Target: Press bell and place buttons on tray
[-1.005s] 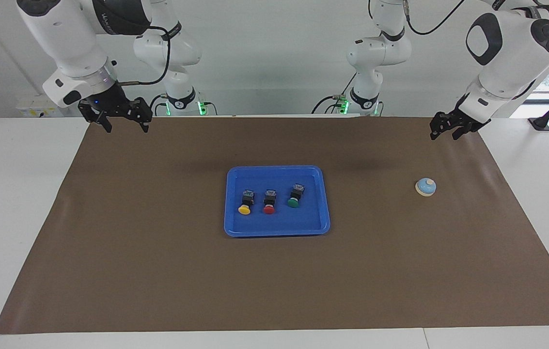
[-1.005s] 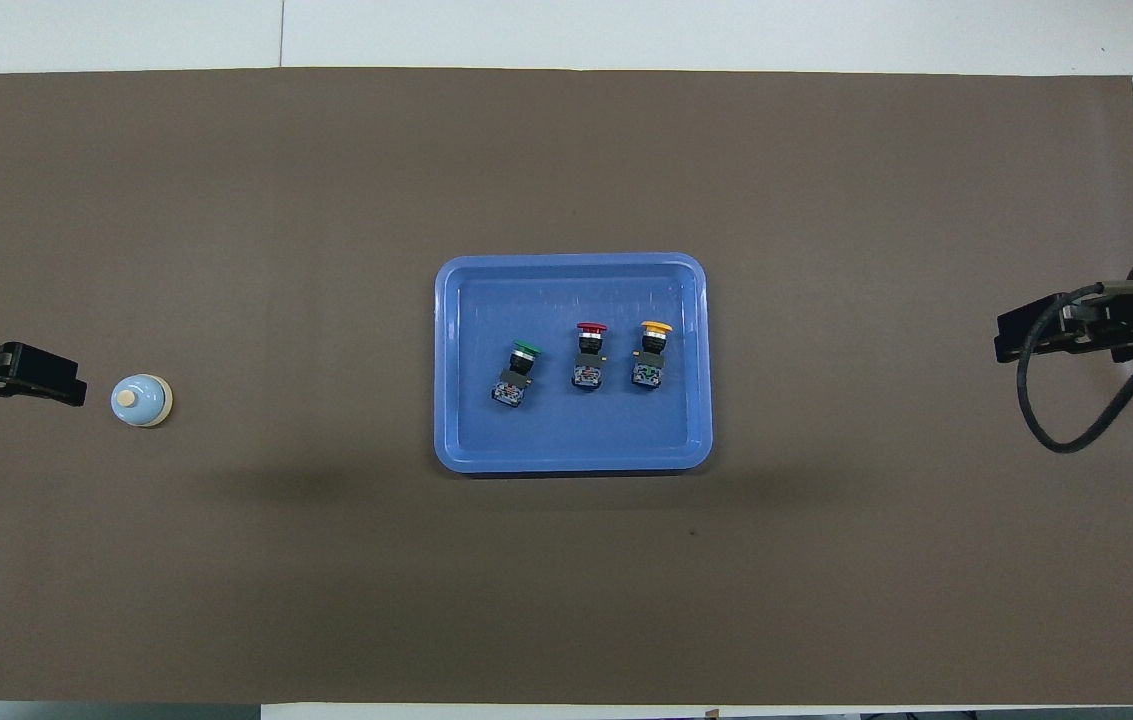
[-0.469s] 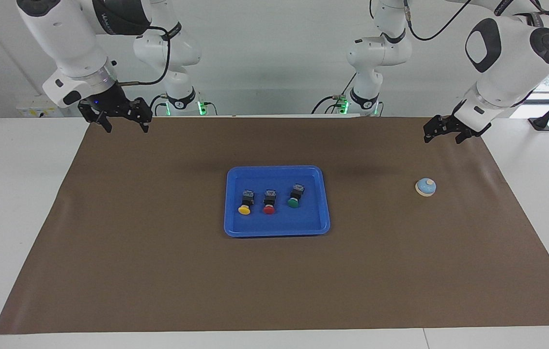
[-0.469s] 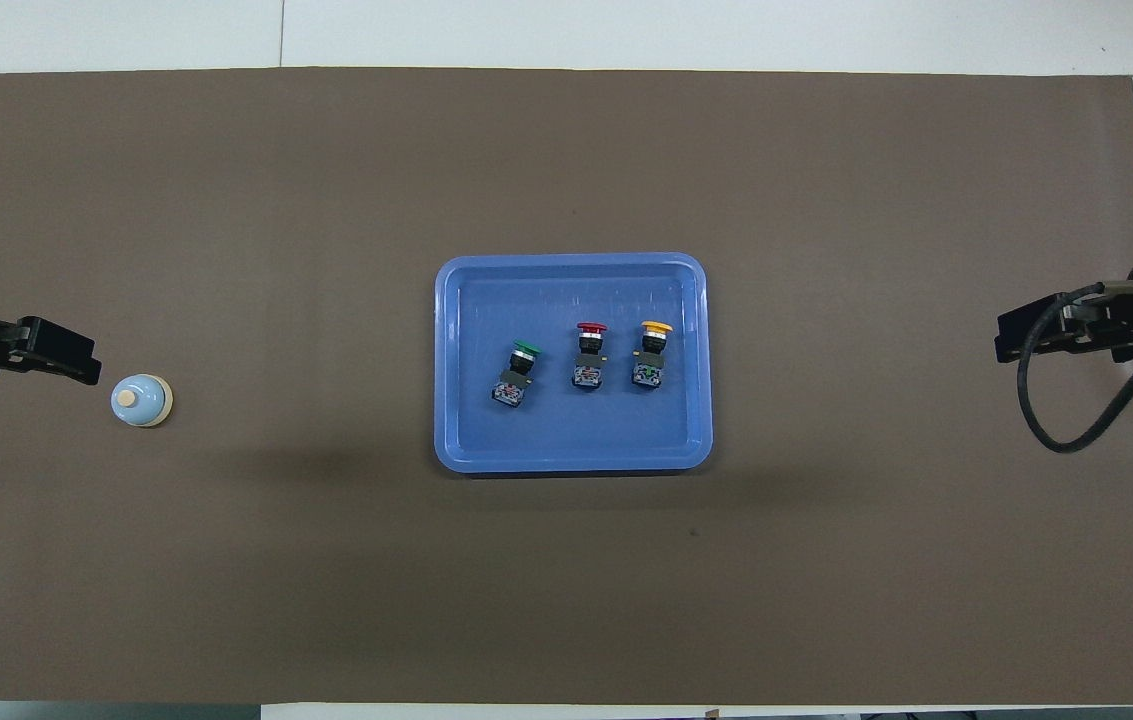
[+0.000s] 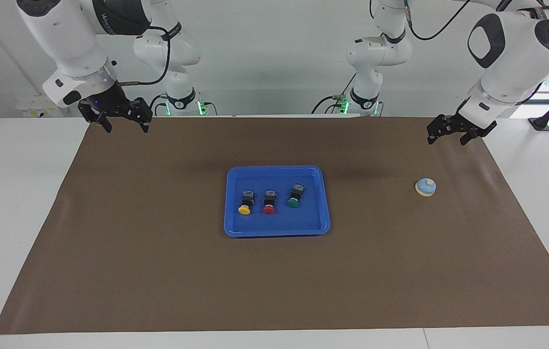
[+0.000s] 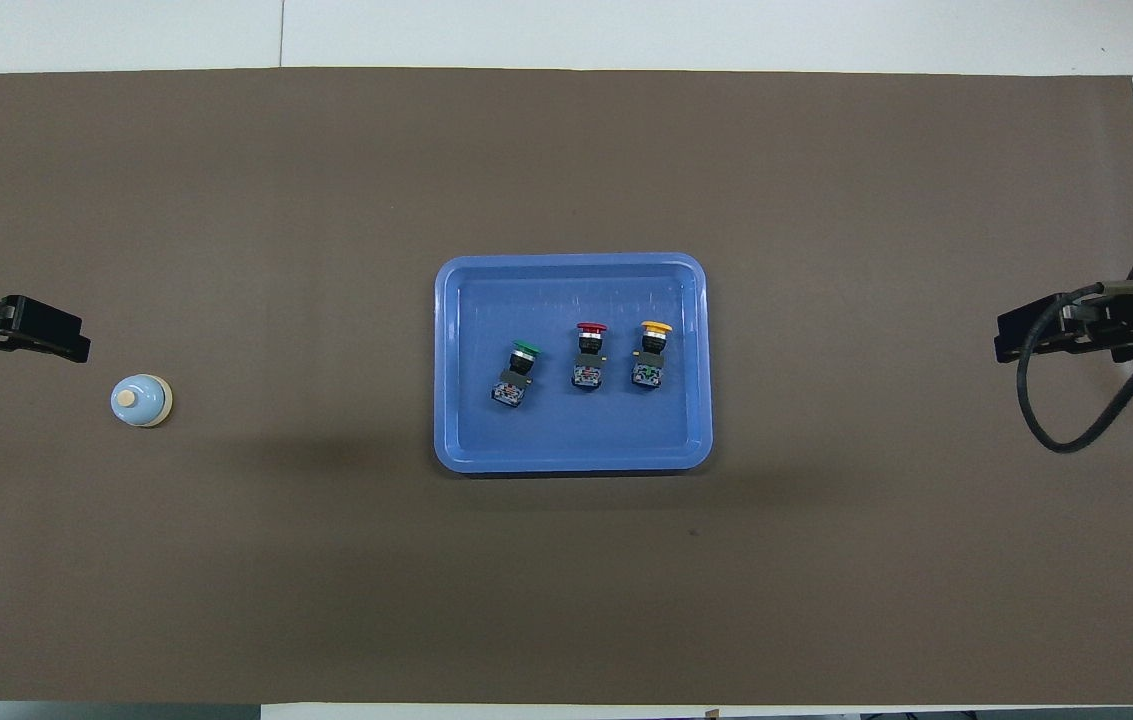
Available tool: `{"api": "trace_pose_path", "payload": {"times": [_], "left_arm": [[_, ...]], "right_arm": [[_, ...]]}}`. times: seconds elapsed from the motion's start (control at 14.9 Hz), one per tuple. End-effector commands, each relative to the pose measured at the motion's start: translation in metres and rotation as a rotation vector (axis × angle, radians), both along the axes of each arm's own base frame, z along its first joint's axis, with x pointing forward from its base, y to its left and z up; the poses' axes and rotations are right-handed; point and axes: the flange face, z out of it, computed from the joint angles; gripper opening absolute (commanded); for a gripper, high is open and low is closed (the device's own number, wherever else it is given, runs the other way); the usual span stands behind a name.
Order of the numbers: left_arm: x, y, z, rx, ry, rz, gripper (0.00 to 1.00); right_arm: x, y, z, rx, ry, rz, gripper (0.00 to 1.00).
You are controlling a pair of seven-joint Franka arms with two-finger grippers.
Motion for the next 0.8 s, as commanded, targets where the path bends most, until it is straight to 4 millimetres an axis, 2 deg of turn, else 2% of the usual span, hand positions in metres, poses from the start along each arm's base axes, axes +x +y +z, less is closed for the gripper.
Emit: {"api": "trace_pose_path", "payload": {"times": [0.0, 0.27, 0.47, 0.74], "left_arm": [[0.008, -0.001, 0.001, 0.019, -0.009, -0.001, 1.0], [0.011, -0.004, 0.012, 0.028, -0.026, -0.008, 1.0], [0.013, -0.003, 0.013, 0.03, -0.033, -0.005, 1.0], [0.013, -0.012, 0.013, 0.028, -0.03, -0.02, 1.0]], "right_arm": [[-0.006, -0.002, 0.003, 0.003, 0.006, 0.013, 1.0], [-0.006, -0.002, 0.003, 0.003, 0.006, 0.013, 1.0], [-0.006, -0.002, 0.003, 0.003, 0.006, 0.013, 1.0], [-0.006, -0.002, 0.003, 0.003, 0.006, 0.013, 1.0]]}}
